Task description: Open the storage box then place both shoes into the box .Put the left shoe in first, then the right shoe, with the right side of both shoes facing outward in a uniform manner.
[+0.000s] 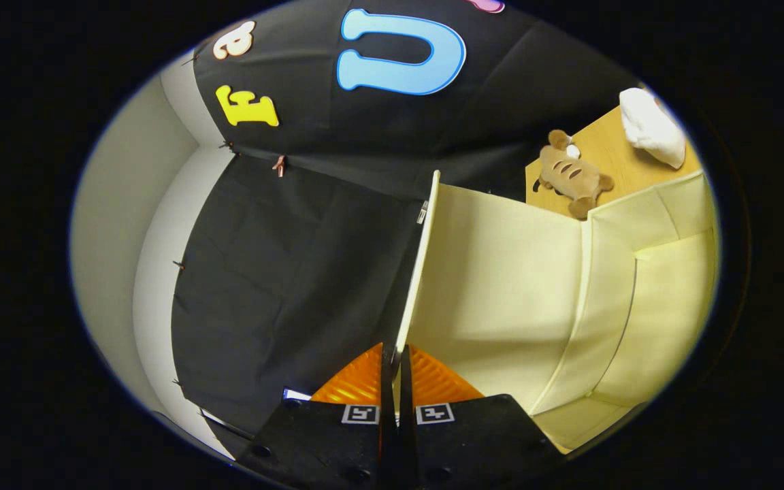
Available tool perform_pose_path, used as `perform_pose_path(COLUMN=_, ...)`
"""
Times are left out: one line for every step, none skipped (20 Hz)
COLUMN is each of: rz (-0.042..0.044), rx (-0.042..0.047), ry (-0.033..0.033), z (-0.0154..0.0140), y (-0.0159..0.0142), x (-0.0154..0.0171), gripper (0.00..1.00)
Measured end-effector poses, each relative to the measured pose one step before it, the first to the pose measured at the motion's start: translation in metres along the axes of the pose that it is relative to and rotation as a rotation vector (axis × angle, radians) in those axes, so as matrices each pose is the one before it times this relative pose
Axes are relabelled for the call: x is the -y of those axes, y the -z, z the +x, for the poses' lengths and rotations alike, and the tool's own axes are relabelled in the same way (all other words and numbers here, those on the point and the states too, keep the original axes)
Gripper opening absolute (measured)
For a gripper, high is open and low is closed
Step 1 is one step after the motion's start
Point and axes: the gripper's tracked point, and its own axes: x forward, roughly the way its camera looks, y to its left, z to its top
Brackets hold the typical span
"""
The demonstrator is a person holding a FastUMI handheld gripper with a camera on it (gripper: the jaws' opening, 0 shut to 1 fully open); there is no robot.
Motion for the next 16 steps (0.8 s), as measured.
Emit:
perform_pose_path(rz=-0.01557, rx=0.00386, ry=0.01202, z=0.00726, y=0.00355, x=0.00291, gripper=0.05)
perform_pose_path(rz=-0.01631, rx=0.00011, ry=0.0198, z=0.00588, y=0.00397, x=0.0018, gripper=0.1)
perform_pose_path(rz=-0.01959, rx=-0.00034, ry=0.02317, z=0.00238, y=0.0025, x=0.00432, gripper=0.12)
perform_pose_path(rz=-0.02208, rx=-0.00092, ry=0.03378, z=0.00287, y=0.00437, x=0.00785, gripper=0.27)
perform_pose_path(rz=-0.01807, rx=0.00081, ry=0.03068, z=0.0023, y=0.00195, x=0.00781, gripper=0.42)
perform_pose_path(rz=-0.01017, rx=-0.00243, ry=0.01398, z=0.00044, y=0.00255, x=0.00335, gripper=0.58)
perform_pose_path(rz=-0.00272, rx=0.00306, ry=0.00322, z=-0.00015, y=0.00094, x=-0.00014, gripper=0.62)
perform_pose_path(rz=-0.00024, rx=0.00879, ry=0.00363, z=-0.00208, y=-0.00052, x=-0.0011, gripper=0.7)
perform_pose_path(rz=-0.00321, rx=0.00906, ry=0.00331, z=-0.00075, y=-0.0019, x=0.00061, gripper=0.72)
perform_pose_path(rz=-0.00202, rx=0.00593, ry=-0.00043, z=-0.00104, y=0.00012, x=0.00057, gripper=0.74)
perform_pose_path(rz=-0.0019, rx=0.00177, ry=-0.00054, z=-0.00205, y=-0.00002, x=-0.0011, gripper=0.75)
perform_pose_path(rz=-0.00246, rx=-0.00081, ry=0.00076, z=-0.00333, y=-0.00011, x=-0.00324, gripper=0.75)
perform_pose_path(rz=-0.00801, rx=0.00379, ry=0.00298, z=-0.0033, y=-0.00108, x=-0.00128, gripper=0.77)
perform_pose_path(rz=-0.01398, rx=0.00768, ry=0.00716, z=-0.00481, y=-0.00225, x=0.00058, gripper=0.8)
perform_pose_path(rz=-0.01794, rx=0.00971, ry=0.00621, z=-0.00586, y=-0.00289, x=0.00045, gripper=0.8)
perform_pose_path(rz=-0.0199, rx=0.00636, ry=0.00548, z=-0.00682, y=-0.00081, x=-0.00021, gripper=0.8)
